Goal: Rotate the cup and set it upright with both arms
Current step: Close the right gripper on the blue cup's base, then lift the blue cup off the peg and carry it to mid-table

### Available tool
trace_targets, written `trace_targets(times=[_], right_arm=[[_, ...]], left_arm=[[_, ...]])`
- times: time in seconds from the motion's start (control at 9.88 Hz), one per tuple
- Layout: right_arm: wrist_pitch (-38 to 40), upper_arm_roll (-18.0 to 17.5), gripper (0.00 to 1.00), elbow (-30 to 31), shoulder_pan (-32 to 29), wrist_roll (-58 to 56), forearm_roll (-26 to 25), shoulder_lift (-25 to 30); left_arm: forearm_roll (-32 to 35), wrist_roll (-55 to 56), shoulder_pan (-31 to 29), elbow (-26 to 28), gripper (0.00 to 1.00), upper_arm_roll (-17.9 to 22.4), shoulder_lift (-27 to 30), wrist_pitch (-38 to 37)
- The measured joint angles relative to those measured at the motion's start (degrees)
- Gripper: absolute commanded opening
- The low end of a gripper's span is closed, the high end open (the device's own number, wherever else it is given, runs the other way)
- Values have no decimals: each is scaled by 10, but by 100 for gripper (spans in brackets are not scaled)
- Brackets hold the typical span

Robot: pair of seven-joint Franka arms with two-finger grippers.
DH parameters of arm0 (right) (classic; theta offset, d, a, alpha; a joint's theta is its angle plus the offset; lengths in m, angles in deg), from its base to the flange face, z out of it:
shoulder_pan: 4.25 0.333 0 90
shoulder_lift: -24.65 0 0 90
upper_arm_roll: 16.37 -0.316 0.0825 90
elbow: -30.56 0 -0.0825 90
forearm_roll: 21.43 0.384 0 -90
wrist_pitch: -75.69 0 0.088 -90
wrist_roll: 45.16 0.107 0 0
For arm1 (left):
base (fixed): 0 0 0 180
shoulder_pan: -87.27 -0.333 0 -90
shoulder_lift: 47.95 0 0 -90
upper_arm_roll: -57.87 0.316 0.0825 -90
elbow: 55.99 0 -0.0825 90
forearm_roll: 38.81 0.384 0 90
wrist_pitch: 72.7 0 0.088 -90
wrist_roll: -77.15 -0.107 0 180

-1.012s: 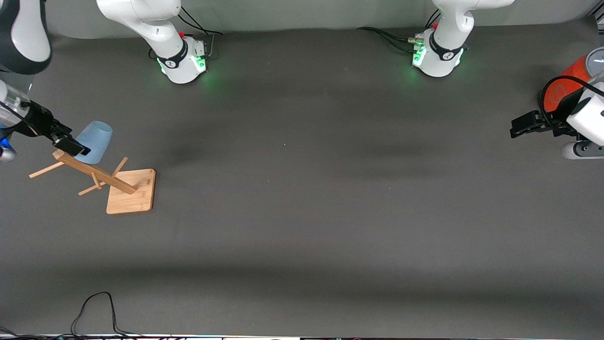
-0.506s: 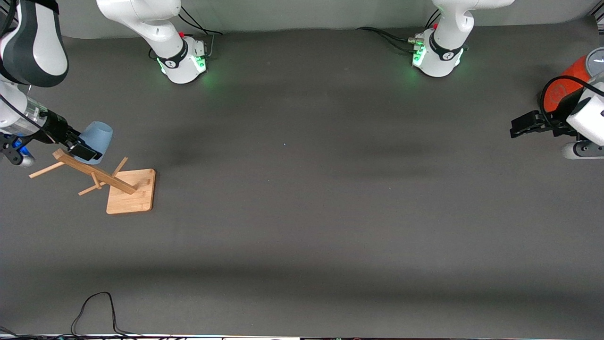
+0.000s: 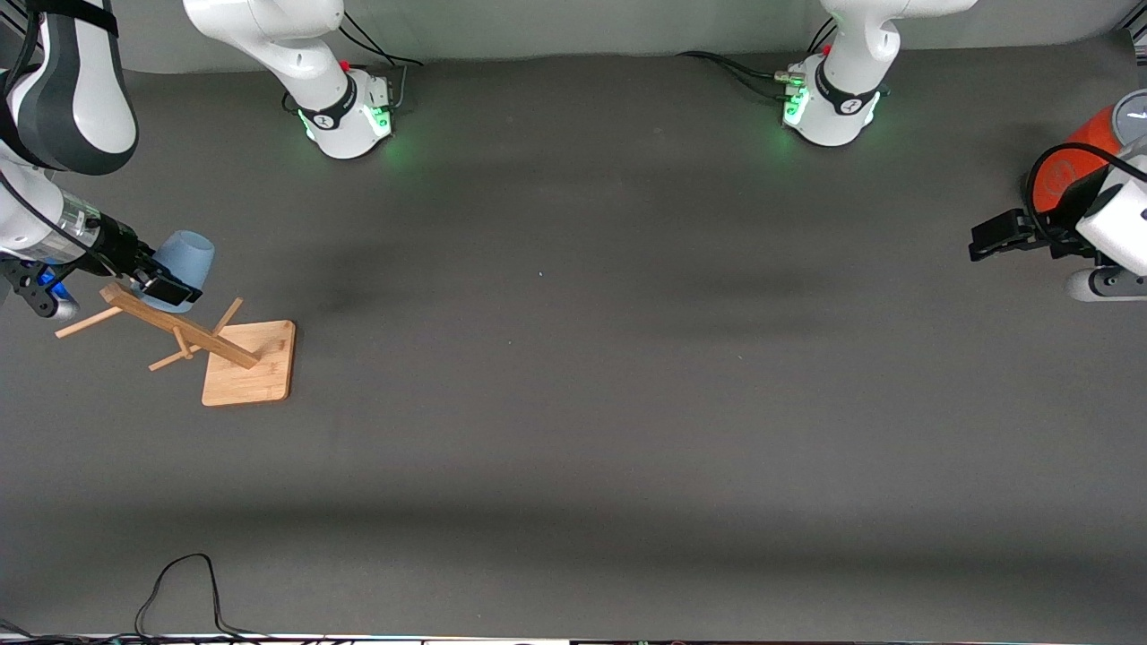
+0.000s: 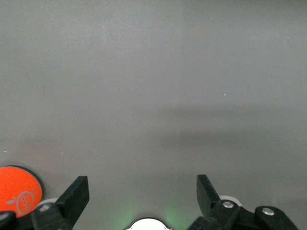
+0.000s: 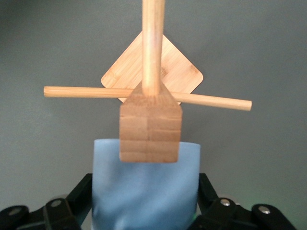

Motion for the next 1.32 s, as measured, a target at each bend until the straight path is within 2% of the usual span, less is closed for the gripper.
trace_targets(times=[0.51, 0.91, 1.32], right_arm=[[10, 0, 48, -3, 0, -1, 0, 4], [87, -6, 48, -17, 6, 6, 2, 59], [136, -11, 48, -17, 111, 148, 4, 119]], left_arm=[[0, 0, 0, -1, 100, 0, 4, -13], [0, 0, 0, -1, 100, 0, 9, -19], [0, 0, 0, -1, 100, 0, 9, -19]])
